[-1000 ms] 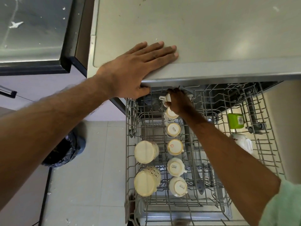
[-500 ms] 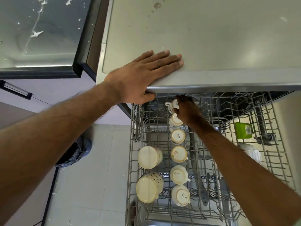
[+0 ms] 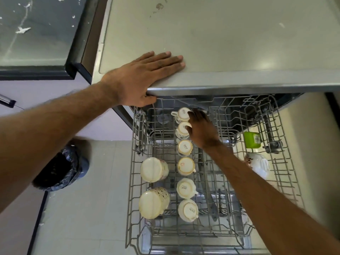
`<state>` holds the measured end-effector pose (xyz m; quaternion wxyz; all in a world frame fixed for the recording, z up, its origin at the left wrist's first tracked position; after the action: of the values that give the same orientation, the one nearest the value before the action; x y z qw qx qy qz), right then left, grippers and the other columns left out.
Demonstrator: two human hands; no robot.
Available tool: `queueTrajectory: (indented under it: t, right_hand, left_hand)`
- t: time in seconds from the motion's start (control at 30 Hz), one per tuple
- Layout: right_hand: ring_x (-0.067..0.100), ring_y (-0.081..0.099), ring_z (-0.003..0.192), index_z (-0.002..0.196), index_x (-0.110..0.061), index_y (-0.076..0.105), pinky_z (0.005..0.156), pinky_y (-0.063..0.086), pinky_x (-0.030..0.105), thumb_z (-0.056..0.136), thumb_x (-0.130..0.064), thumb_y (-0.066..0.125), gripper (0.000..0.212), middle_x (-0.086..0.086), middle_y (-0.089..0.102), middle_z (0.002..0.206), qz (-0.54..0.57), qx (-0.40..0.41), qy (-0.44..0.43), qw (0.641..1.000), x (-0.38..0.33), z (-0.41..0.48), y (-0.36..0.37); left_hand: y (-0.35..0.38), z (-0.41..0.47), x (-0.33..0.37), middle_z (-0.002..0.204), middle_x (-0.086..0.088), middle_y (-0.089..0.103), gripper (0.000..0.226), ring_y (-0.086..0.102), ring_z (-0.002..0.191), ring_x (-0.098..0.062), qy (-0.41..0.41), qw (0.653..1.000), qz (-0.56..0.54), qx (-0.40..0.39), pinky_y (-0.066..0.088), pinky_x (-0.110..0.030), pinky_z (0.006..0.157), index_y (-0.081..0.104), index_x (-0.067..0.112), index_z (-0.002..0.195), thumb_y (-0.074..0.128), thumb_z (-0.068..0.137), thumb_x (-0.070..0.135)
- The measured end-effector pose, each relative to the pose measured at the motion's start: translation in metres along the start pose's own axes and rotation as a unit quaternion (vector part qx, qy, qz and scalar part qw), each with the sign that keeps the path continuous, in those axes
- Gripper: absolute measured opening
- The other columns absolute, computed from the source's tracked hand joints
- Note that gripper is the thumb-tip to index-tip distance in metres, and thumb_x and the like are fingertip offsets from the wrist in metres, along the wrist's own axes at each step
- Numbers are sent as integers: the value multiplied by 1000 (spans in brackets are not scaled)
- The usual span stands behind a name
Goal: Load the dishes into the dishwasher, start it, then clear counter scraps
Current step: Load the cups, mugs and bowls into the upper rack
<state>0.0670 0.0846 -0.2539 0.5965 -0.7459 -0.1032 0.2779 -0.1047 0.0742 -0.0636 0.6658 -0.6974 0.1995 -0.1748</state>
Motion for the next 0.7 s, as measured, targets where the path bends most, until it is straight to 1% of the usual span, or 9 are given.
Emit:
queueTrajectory:
  t: [0.13, 0.17, 0.23, 0.33, 0.4, 0.47, 0.53, 0.6, 0.7]
  right_hand:
    - [32, 25, 147, 155, -12, 25, 119, 29, 46, 99, -24, 53, 64, 12, 30, 159, 4, -14, 26, 1000, 2, -44, -8]
    - [32, 25, 147, 156, -11, 22, 120, 26, 46, 100, -23, 50, 64, 12, 30, 159, 5, -16, 25, 1000, 1, -57, -12]
    - [33, 31, 144, 154, -9, 26, 119, 27, 46, 99, -22, 50, 61, 15, 37, 154, -3, -2, 15, 1000, -1, -84, -20]
    - [31, 31, 143, 150, -8, 33, 120, 26, 43, 99, -23, 51, 56, 14, 39, 153, 9, -2, 31, 999, 1, -130, -23]
    - [30, 27, 146, 151, -10, 33, 121, 22, 43, 101, -23, 48, 55, 12, 36, 156, 23, -10, 42, 999, 1, -162, -20]
    - [29, 26, 147, 152, -10, 32, 123, 19, 42, 102, -24, 46, 54, 11, 34, 157, 34, -18, 54, 998, 0, -199, -14]
    - [30, 28, 147, 152, -10, 33, 122, 17, 42, 102, -25, 47, 53, 12, 35, 157, 35, -25, 58, 997, -3, -234, -6]
    - [30, 28, 147, 152, -9, 34, 122, 15, 43, 104, -28, 45, 53, 12, 35, 157, 34, -40, 65, 997, -5, -267, 8]
    - [23, 14, 152, 156, -14, 24, 122, 0, 36, 107, -40, 27, 56, 6, 22, 163, 29, -83, 74, 993, -5, -311, 34]
  left_hand:
    - [-1, -1, 3, 166, 7, -2, 113, 0, 152, -15, -14, 1000, 14, -3, 4, -39, 123, -5, 30, 158, 76, 79, 32]
    - [-1, -2, 5, 165, 8, -3, 113, 0, 152, -14, -21, 1000, 21, 1, 4, -39, 123, -5, 30, 158, 76, 79, 31]
    - [-2, -5, 7, 166, 7, 0, 111, 3, 152, -15, -42, 999, 25, 15, 8, -41, 123, -3, 30, 158, 75, 80, 26]
    - [-1, -13, 16, 166, -1, 8, 101, 11, 152, -23, -126, 990, 0, 65, 12, -45, 123, 5, 23, 159, 70, 82, 19]
    - [5, -29, 34, 166, -9, 8, 93, 9, 152, -28, -191, 977, -2, 96, 10, -48, 123, 7, 14, 158, 64, 86, 22]
    - [18, -54, 70, 166, -11, 1, 88, 1, 153, -29, -224, 967, -30, 118, 9, -50, 124, 4, 9, 158, 57, 90, 22]
    - [41, -87, 119, 166, -8, -4, 85, -2, 153, -26, -240, 959, -94, 120, 13, -50, 123, 3, 10, 158, 56, 93, 20]
    - [77, -127, 179, 166, -6, -3, 82, 0, 153, -24, -249, 951, -158, 93, 17, -49, 122, 4, 11, 158, 56, 95, 21]
    - [137, -185, 270, 166, -4, 3, 71, 8, 152, -22, -234, 950, -203, 47, 28, -48, 119, 8, 13, 158, 45, 100, 26]
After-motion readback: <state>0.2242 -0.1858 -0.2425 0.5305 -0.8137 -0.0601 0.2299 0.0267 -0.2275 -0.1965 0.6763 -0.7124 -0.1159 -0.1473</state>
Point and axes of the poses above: each hand's wrist, its own z-axis towards the middle knuckle, its own y-axis out of the palm, x = y × z, the point moved 7 cm from there along z, towards the middle knuckle
